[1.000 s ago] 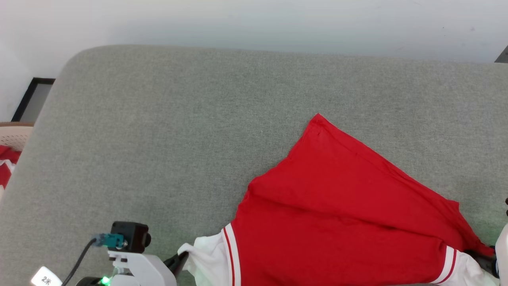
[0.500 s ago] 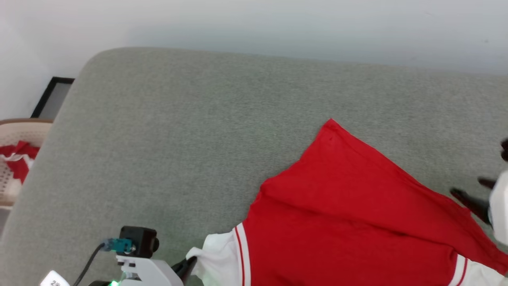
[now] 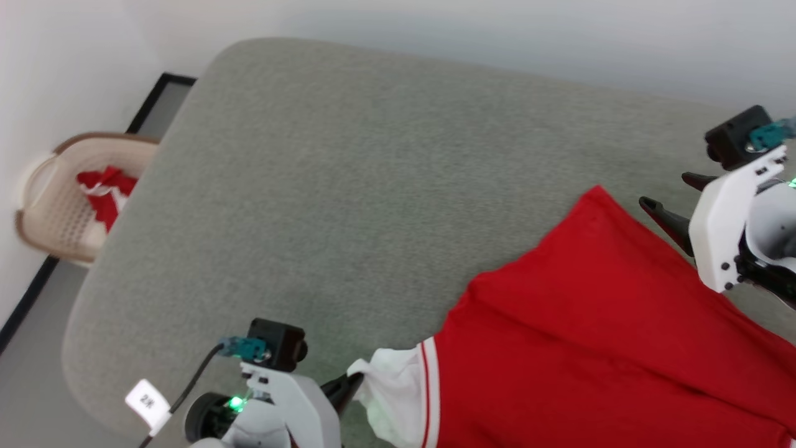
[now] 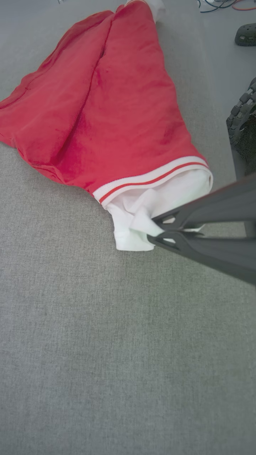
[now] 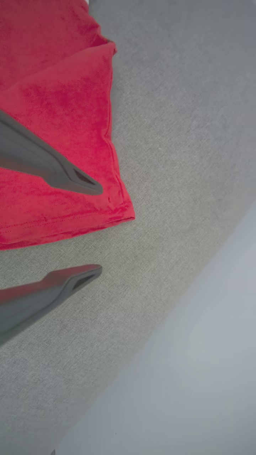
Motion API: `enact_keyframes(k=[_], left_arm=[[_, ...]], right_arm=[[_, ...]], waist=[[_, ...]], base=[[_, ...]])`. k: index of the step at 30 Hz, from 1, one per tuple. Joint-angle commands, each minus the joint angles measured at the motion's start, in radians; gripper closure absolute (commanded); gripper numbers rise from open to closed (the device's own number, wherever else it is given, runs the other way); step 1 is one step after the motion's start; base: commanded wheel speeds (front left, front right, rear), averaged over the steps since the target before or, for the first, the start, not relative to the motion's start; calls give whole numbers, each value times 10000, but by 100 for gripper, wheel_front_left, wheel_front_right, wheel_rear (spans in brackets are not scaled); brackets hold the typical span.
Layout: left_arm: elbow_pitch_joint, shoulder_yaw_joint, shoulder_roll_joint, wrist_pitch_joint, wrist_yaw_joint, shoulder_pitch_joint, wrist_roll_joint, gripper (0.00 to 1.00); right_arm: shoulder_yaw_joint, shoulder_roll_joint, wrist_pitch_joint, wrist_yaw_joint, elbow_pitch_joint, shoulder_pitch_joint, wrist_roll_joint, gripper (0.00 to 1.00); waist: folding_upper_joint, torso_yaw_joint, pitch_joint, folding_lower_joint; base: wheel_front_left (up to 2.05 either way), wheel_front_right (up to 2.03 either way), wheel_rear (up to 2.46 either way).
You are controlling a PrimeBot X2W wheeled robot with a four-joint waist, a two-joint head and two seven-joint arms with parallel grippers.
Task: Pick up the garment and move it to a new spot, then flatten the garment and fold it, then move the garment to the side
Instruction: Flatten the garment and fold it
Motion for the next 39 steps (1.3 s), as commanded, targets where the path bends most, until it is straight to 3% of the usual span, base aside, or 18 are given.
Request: enact_keyframes(k=[1, 17, 18, 19, 20, 26, 33, 39], left_arm=[[51, -15, -60, -11, -56, -108, 33, 100], [1030, -437, -911, -213, -768, -901, 109, 100], [1073, -450, -933, -214, -804, -925, 112, 100], [1111, -467, -950, -208, -837, -944, 108, 100], [1151, -473, -970, -208, -841, -975, 99, 100], [1345, -432, -944, -188, -928, -1080, -5, 100], [1342, -295, -516, 183, -1033, -1550, 60, 100], [1140, 16, 314, 1111, -1023, -2712, 278, 100]], right_arm=[[173, 5, -59, -11, 140, -149, 118, 0], [4168, -130, 1001, -11, 3490, -2520, 1779, 0], [4360, -94, 1211, -11, 3672, -2529, 1951, 7], [4536, -84, 1415, -11, 3825, -2574, 2079, 58], [4762, -102, 1639, -11, 3940, -2609, 2129, 100], [5326, -106, 2172, -11, 4352, -2983, 2772, 100], [5173, 123, 1187, -12, 4626, -3737, 3203, 100], [5223, 252, 96, -11, 4574, -4218, 3327, 100]], waist=[[-1, 525, 339, 0], [-1, 1601, 1029, 0], [-1, 1620, 1038, 0], [-1, 1637, 1046, 0], [-1, 1647, 1052, 0], [-1, 1576, 1010, 0], [-1, 1207, 680, 0], [-1, 708, 18, 0]], base=[[0, 0, 0], [0, 0, 0], [0, 0, 0], [0, 0, 0], [0, 0, 0], [0, 0, 0], [0, 0, 0], [0, 0, 0]])
